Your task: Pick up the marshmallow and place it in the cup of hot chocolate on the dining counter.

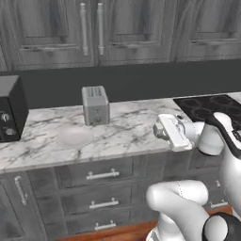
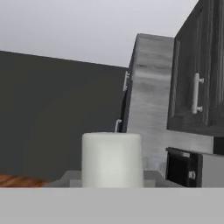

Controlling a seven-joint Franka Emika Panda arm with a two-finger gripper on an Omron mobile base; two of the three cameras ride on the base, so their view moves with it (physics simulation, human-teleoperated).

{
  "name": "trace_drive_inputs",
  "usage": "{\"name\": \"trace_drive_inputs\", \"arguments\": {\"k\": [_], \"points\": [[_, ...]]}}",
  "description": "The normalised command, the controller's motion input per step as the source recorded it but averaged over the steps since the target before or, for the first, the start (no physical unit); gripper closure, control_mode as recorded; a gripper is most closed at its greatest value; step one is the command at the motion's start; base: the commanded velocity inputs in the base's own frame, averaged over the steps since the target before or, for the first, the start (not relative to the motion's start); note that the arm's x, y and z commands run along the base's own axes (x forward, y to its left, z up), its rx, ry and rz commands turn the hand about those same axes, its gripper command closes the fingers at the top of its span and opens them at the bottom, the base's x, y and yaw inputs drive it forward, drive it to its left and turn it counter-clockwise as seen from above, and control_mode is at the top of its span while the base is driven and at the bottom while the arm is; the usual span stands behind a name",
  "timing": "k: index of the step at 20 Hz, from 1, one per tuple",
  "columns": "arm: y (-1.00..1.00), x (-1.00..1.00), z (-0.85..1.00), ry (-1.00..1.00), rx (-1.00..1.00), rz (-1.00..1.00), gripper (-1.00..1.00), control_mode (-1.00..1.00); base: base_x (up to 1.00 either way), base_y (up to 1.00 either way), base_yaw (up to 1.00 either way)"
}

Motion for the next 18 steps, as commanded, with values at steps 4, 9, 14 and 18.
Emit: {"name": "trace_drive_inputs", "arguments": {"k": [4, 9, 14, 18], "points": [[0.00, 0.00, 0.00, 0.00, 0.00, 0.00, 1.00, 1.00, -0.16, -0.61, -0.50], [0.00, 0.00, 0.00, 0.00, 0.00, 0.00, 1.00, 1.00, 0.00, -0.03, -0.99], [0.00, 0.00, 0.00, 0.00, 0.00, 0.00, 1.00, 1.00, 0.00, 0.00, -1.00], [0.00, 0.00, 0.00, 0.00, 0.00, 0.00, 1.00, 1.00, 0.00, 0.00, -0.99]]}}
